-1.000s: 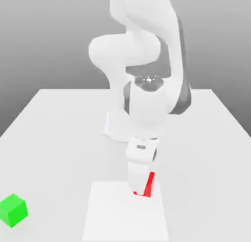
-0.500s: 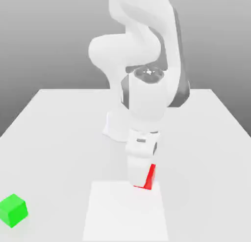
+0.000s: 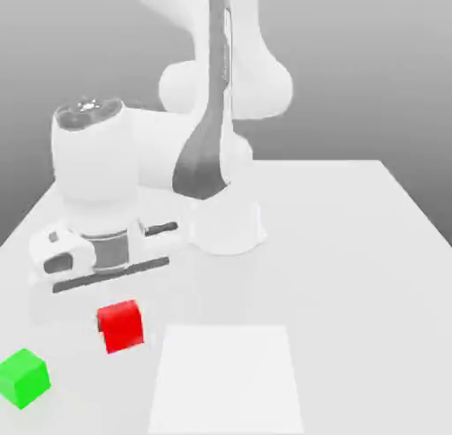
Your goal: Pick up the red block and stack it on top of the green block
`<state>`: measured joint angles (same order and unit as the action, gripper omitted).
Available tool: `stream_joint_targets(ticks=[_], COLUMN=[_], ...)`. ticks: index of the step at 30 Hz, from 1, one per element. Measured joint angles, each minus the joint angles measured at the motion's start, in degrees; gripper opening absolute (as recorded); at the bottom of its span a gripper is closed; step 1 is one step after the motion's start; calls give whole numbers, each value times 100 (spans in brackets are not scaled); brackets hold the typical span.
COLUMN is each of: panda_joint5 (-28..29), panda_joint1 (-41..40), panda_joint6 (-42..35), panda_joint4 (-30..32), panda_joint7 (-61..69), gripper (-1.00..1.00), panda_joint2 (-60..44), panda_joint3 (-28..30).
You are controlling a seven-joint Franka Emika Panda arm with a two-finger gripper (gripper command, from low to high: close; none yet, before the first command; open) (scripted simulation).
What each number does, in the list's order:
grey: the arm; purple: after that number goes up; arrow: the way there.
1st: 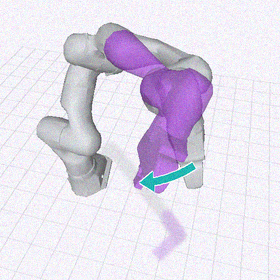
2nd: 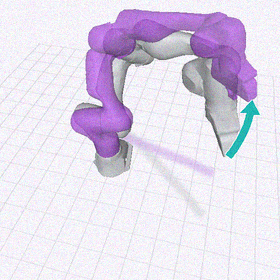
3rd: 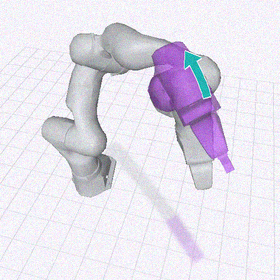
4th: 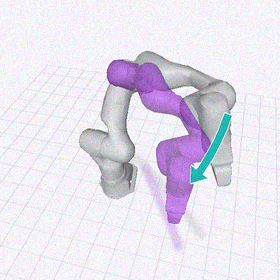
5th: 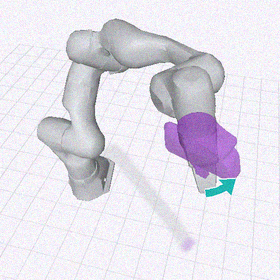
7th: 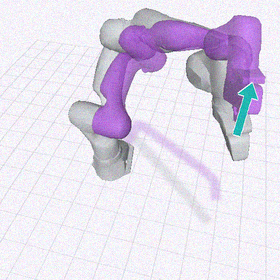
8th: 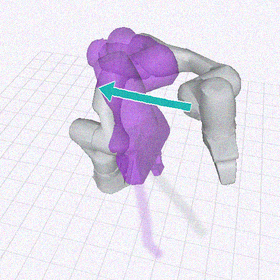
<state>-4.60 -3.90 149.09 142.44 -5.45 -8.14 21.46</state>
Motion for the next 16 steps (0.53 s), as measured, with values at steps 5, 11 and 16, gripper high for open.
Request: stream_joint_targets(ticks=[5,11,16], panda_joint5=[-721,-1162,-1047], panda_joint1=[-557,-813,-760], panda_joint6=[-27,403,297], panda_joint4=[-711,-786,-780], panda_joint7=[-284,-10,-97], gripper=[-100,100,100], panda_joint2=[-713,-1259,-1126], panda_joint3=[217,-70,7])
